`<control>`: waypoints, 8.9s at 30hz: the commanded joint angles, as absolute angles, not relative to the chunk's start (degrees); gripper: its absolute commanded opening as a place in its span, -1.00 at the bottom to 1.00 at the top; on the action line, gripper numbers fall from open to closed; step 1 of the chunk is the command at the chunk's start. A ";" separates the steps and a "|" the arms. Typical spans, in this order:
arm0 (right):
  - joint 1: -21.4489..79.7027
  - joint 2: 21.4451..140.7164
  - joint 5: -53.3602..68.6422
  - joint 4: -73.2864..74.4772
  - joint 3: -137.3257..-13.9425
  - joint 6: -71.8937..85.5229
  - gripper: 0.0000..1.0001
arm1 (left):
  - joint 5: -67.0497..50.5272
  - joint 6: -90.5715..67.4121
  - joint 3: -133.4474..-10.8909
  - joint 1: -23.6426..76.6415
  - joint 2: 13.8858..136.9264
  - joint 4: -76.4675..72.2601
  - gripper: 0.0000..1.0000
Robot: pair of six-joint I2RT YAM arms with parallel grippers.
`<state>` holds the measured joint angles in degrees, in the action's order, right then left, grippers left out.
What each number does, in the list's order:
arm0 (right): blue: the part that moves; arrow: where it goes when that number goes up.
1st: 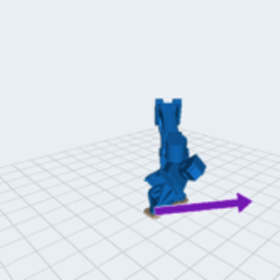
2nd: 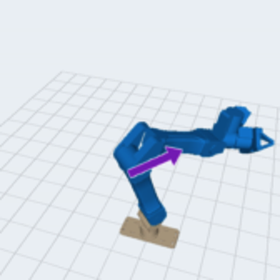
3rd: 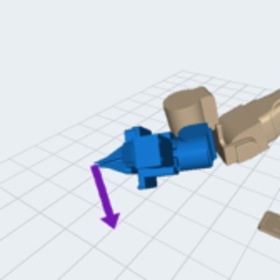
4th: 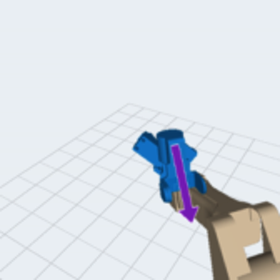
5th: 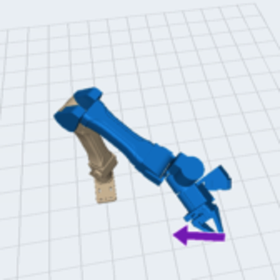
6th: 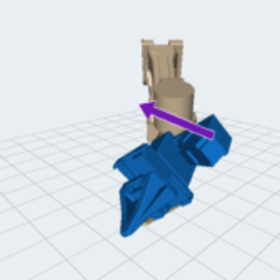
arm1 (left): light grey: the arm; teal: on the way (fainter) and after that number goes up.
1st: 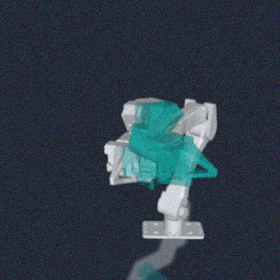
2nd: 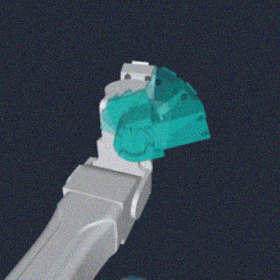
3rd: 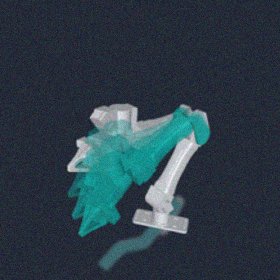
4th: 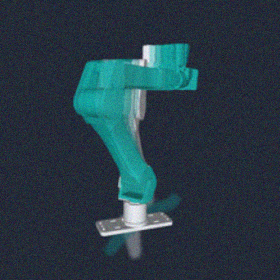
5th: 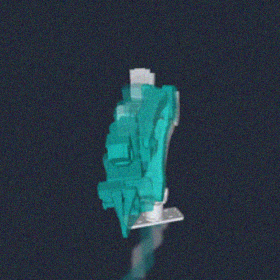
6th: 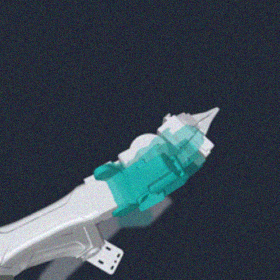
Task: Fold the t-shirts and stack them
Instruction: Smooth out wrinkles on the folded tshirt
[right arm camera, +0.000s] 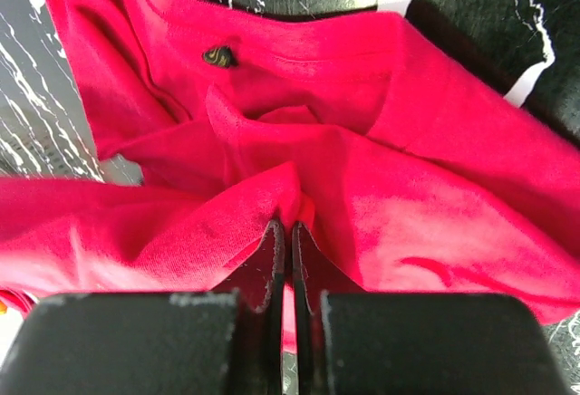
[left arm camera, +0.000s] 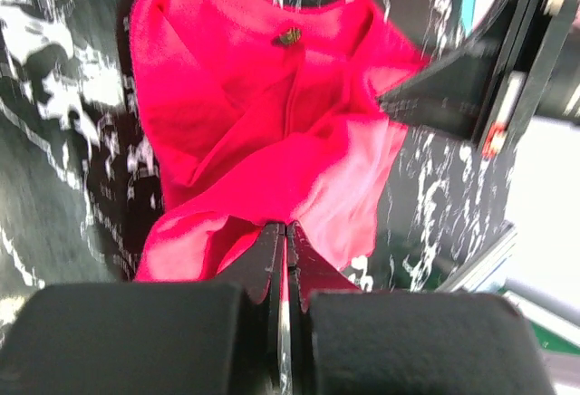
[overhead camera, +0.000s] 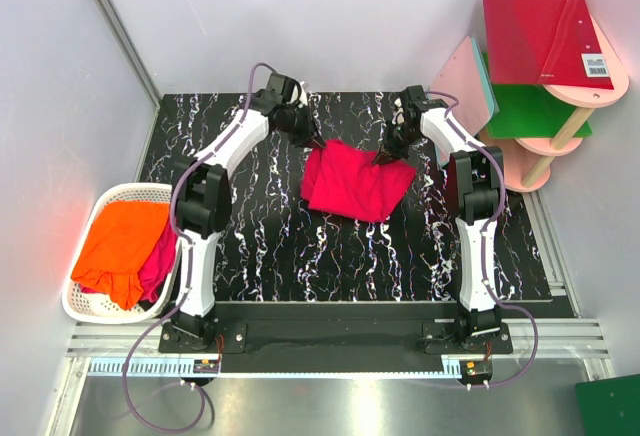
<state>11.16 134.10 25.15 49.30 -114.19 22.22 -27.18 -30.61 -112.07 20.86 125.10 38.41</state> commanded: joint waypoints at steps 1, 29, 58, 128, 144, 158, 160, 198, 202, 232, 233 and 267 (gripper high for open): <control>10.90 130.17 26.02 48.34 -113.82 21.09 -1.00 | -30.83 -34.36 -118.37 20.13 132.07 35.25 -1.00; 10.72 117.78 28.65 48.25 -105.39 22.41 -1.00 | -42.62 -41.48 -116.54 17.84 138.86 26.46 0.95; 10.72 103.98 31.55 55.54 -95.54 21.88 -1.00 | -51.68 -49.66 -108.38 20.83 126.48 19.77 -1.00; 9.93 129.98 36.04 37.00 -102.47 30.41 -1.00 | -54.33 -62.84 -111.71 25.05 141.94 5.89 -1.00; 10.02 144.23 30.85 39.81 -123.12 28.65 -1.00 | -45.43 -56.33 -111.27 20.04 143.26 15.74 -1.00; 10.02 134.56 31.38 39.73 -121.91 26.28 -1.00 | -50.98 -57.94 -100.92 17.14 128.51 6.58 -1.00; 9.93 135.17 31.29 39.90 -121.99 25.84 -1.00 | -49.93 -55.82 -100.37 16.61 126.65 10.70 -1.00; 10.02 141.06 34.19 40.61 -124.63 27.16 -1.00 | -44.12 -40.25 -114.70 19.16 141.33 31.46 -0.99; 9.76 141.24 34.19 40.87 -124.72 26.98 -1.00 | -43.60 -40.17 -113.03 18.99 138.44 31.64 -1.00; 9.58 142.65 31.46 42.63 -126.74 27.69 -1.00 | -32.70 -36.30 -103.18 17.67 126.39 46.58 0.84; 9.58 142.39 31.64 42.54 -126.74 27.69 -1.00 | -32.09 -35.95 -104.40 17.67 125.17 46.50 0.98; 9.49 143.70 33.93 41.66 -123.84 27.95 -1.00 | -48.70 -62.50 -105.63 18.28 139.74 9.75 -1.00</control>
<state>9.74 142.82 34.52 42.68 -121.47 27.51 -51.51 -65.95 -100.90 20.49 138.58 6.20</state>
